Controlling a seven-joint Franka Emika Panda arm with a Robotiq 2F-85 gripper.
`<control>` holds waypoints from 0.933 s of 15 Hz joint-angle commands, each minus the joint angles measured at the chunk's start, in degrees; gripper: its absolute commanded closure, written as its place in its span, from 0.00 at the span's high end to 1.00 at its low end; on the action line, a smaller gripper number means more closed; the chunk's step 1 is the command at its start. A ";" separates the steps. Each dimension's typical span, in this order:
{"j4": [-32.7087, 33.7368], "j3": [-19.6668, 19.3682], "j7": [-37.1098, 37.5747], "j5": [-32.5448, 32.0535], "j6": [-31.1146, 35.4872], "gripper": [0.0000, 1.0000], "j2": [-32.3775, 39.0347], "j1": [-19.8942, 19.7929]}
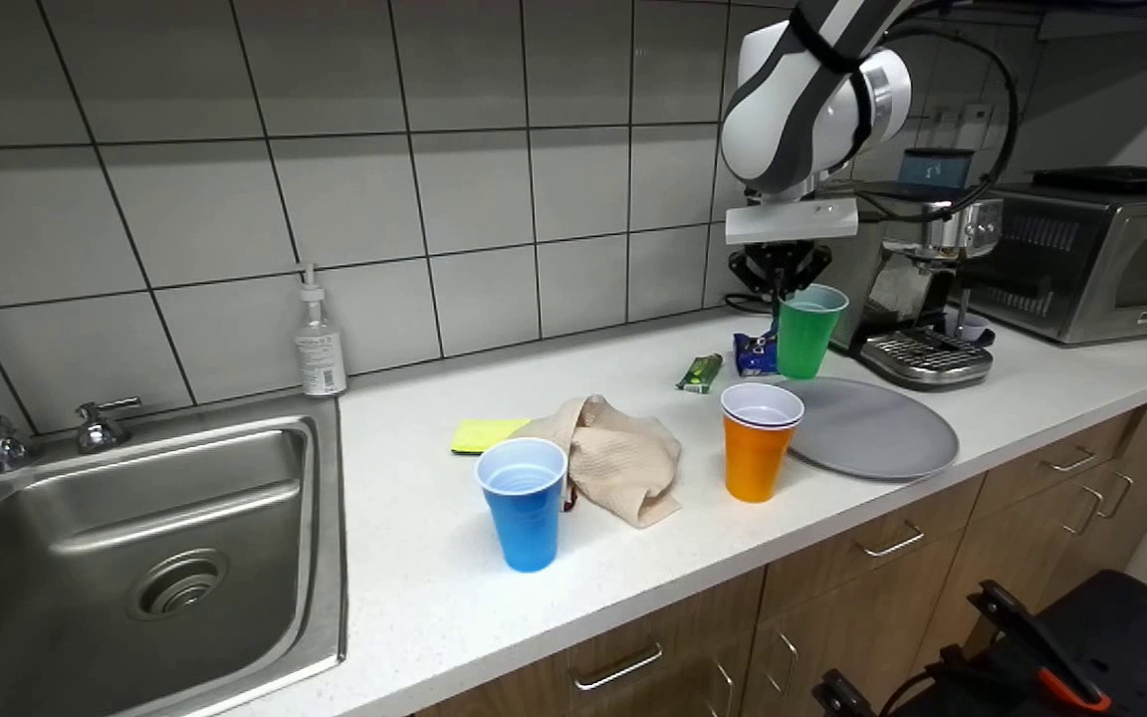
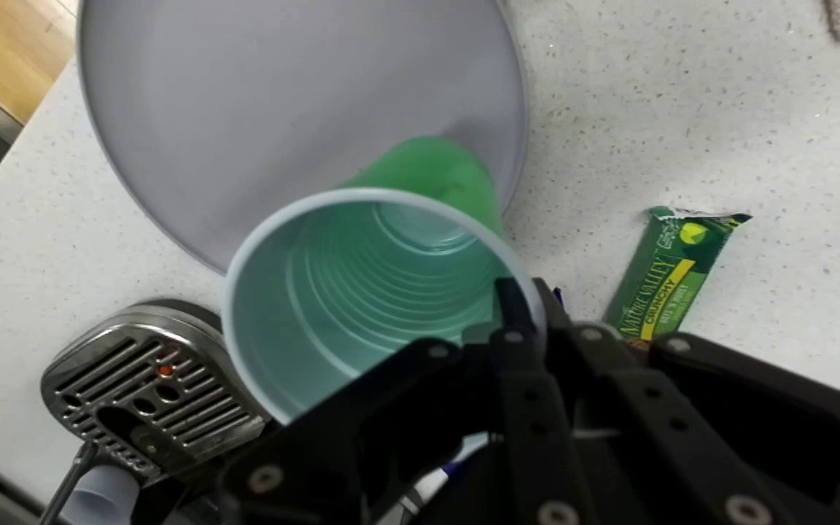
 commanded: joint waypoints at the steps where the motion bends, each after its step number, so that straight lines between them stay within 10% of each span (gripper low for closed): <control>1: -4.88 1.52 0.37 -2.59 0.75 0.01 -6.84 -0.06; 14: -14.21 11.89 -2.25 -2.87 0.81 0.01 -21.18 -1.23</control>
